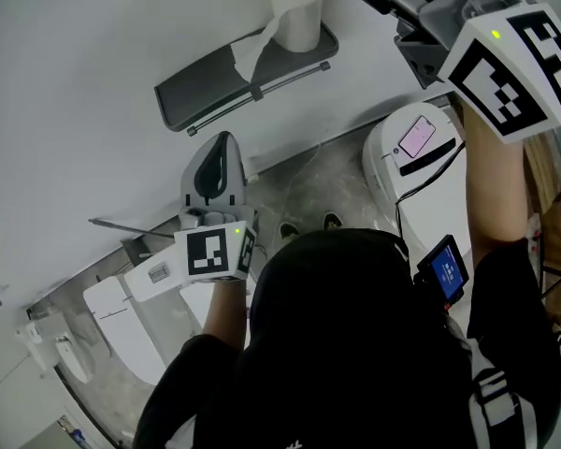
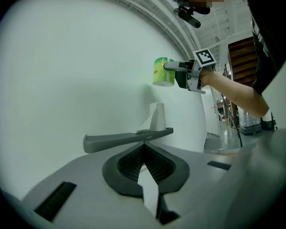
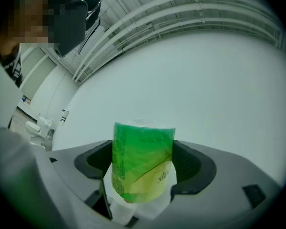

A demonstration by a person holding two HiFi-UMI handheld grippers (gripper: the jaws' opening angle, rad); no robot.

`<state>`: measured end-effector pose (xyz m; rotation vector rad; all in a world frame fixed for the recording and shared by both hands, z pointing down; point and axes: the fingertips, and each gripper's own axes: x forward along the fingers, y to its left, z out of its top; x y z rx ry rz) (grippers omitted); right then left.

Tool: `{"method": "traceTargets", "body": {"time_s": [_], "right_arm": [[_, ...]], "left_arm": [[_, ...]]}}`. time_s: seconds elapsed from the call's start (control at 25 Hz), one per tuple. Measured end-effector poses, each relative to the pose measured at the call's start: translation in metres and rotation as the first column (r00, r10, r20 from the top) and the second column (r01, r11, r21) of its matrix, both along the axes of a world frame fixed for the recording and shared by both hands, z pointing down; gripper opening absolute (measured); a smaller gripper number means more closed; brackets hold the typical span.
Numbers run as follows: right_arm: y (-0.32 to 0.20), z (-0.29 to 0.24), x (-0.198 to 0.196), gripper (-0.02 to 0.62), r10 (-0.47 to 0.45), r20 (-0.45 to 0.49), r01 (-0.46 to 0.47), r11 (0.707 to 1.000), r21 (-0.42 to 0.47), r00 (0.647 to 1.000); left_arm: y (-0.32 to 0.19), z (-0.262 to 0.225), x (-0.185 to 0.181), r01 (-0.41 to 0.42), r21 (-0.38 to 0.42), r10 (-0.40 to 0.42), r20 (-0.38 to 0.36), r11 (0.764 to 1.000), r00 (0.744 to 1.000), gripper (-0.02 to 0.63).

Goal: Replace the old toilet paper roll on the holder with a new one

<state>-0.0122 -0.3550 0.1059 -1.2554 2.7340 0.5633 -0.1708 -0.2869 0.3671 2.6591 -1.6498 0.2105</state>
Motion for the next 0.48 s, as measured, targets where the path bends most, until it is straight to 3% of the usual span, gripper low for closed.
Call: {"method": "traceTargets", "body": {"time_s": [0.24,0.48], "right_arm": [[-0.004,0.013,0.064,0.38,0.15,-0.1,-0.142,0.986,0.087,0.984],[-0.02,0.08,0.113,0.38,0.287,-0.269,-0.27,0.958,0.098,0.919]], "left_arm": [[0.001,-0.004,0.03,0.002,0.066,-0.002,-0.008,0.998,1.0,0.014],[0.007,0.005,0.054,0.007,0.045,-0.008,0.008,0.999,1.0,0.014]]}}
